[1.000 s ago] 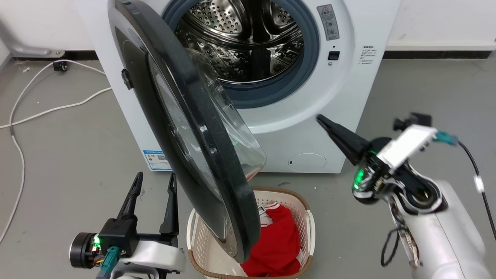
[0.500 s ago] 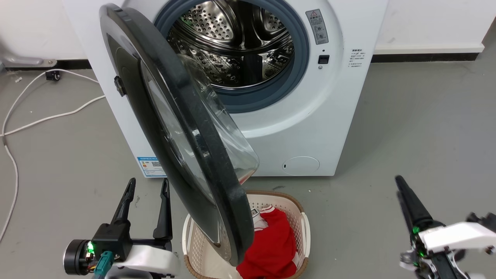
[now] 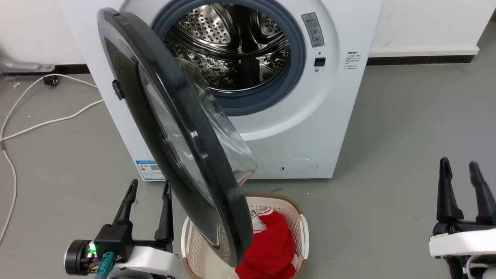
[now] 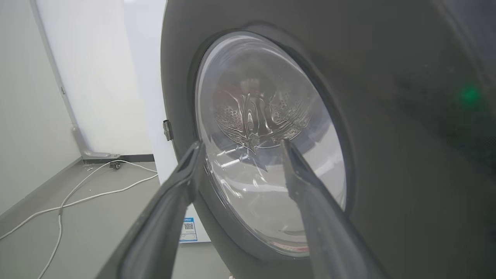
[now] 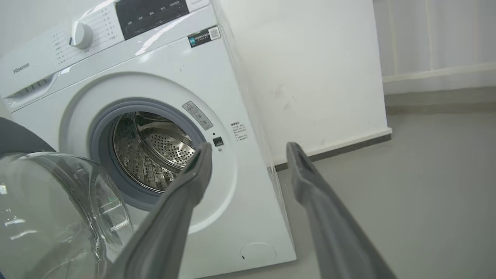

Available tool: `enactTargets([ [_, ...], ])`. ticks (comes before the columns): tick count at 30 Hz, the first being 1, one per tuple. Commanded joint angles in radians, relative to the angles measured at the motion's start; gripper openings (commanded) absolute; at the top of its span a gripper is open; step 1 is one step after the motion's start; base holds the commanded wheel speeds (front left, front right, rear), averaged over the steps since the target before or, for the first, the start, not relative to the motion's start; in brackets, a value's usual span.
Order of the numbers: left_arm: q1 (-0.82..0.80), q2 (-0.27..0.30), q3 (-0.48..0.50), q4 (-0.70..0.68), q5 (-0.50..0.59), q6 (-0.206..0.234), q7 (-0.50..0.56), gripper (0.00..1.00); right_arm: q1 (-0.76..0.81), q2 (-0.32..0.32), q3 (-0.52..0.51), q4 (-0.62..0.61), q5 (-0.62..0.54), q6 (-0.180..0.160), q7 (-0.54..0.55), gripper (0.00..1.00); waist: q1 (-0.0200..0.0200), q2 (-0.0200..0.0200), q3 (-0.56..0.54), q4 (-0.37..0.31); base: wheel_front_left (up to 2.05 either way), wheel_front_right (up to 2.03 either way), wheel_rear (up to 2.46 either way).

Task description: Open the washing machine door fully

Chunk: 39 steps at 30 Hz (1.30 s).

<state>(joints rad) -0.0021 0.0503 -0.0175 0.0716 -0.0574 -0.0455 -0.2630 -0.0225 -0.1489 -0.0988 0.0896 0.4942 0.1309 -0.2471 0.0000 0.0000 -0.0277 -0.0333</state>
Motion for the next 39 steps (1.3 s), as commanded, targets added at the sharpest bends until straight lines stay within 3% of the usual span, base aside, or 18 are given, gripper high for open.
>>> enactTargets([
  [1, 0.006, 0.001, 0.003, 0.000, 0.004, -0.002, -0.002, 1.00, -0.004, 0.019, -0.017, -0.055, -0.120, 0.000, -0.008, 1.00, 0.0000, 0.0000, 0.001, 0.003, 0.00, 0.00, 0.00],
  [6, 0.002, 0.000, 0.003, -0.002, 0.005, -0.003, -0.002, 1.00, 0.039, 0.063, -0.020, -0.196, -0.374, 0.000, 0.001, 1.00, 0.0000, 0.0000, 0.002, 0.009, 0.00, 0.00, 0.00],
  [12, 0.002, 0.000, 0.007, -0.005, 0.011, -0.005, -0.002, 1.00, 0.113, 0.092, 0.024, -0.272, -0.508, 0.000, 0.046, 1.00, 0.0000, 0.0000, 0.004, 0.013, 0.00, 0.00, 0.00],
  [21, 0.001, 0.000, 0.009, -0.009, 0.012, -0.006, -0.002, 1.00, 0.148, 0.100, 0.055, -0.160, -0.463, 0.000, 0.040, 1.00, 0.0000, 0.0000, 0.008, 0.011, 0.00, 0.00, 0.00],
  [34, -0.004, 0.000, 0.007, -0.005, 0.014, -0.009, -0.002, 1.00, 0.118, 0.100, 0.055, -0.124, -0.445, 0.000, 0.029, 1.00, 0.0000, 0.0000, 0.010, 0.011, 0.00, 0.00, 0.00],
  [35, -0.004, 0.000, 0.006, -0.004, 0.013, -0.010, -0.002, 0.81, 0.117, 0.100, 0.054, -0.123, -0.444, 0.000, 0.029, 1.00, 0.0000, 0.0000, 0.010, 0.011, 0.00, 0.00, 0.00],
  [36, -0.005, 0.000, 0.008, -0.004, 0.011, -0.009, -0.002, 0.19, 0.116, 0.100, 0.055, -0.122, -0.443, 0.000, 0.029, 1.00, 0.0000, 0.0000, 0.010, 0.011, 0.00, 0.00, 0.00],
  [37, -0.005, 0.000, 0.008, -0.003, 0.008, -0.009, -0.002, 0.00, 0.115, 0.100, 0.055, -0.121, -0.443, 0.000, 0.028, 1.00, 0.0000, 0.0000, 0.010, 0.011, 0.00, 0.00, 0.00],
  [39, -0.005, 0.000, 0.008, 0.000, 0.005, -0.011, -0.002, 0.00, 0.115, 0.100, 0.055, -0.119, -0.443, 0.000, 0.026, 1.00, 0.0000, 0.0000, 0.010, 0.011, 0.00, 0.00, 0.00],
])
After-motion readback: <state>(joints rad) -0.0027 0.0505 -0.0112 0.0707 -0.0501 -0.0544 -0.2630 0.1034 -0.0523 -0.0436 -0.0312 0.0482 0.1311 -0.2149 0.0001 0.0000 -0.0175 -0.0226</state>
